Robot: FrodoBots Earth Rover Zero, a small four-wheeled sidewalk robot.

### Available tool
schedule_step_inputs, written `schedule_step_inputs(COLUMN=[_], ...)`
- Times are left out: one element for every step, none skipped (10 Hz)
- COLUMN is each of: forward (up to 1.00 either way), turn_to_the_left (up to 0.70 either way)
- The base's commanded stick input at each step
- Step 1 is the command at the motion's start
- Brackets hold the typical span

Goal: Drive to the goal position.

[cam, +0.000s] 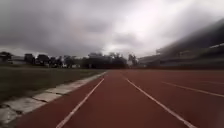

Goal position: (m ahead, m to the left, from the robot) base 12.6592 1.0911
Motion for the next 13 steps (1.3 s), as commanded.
schedule_step_inputs(forward=[0.7, 0.7, 0.7, 0.7, 0.7, 0.7, 0.7, 0.7, 0.7, 0.7, 0.7, 0.7, 0.7], turn_to_the_left=[-0.17, -0.06, 0.02, 0.08, 0.09, 0.07, 0.04, 0.01, 0.01, 0.03, 0.05, 0.07, 0.03])
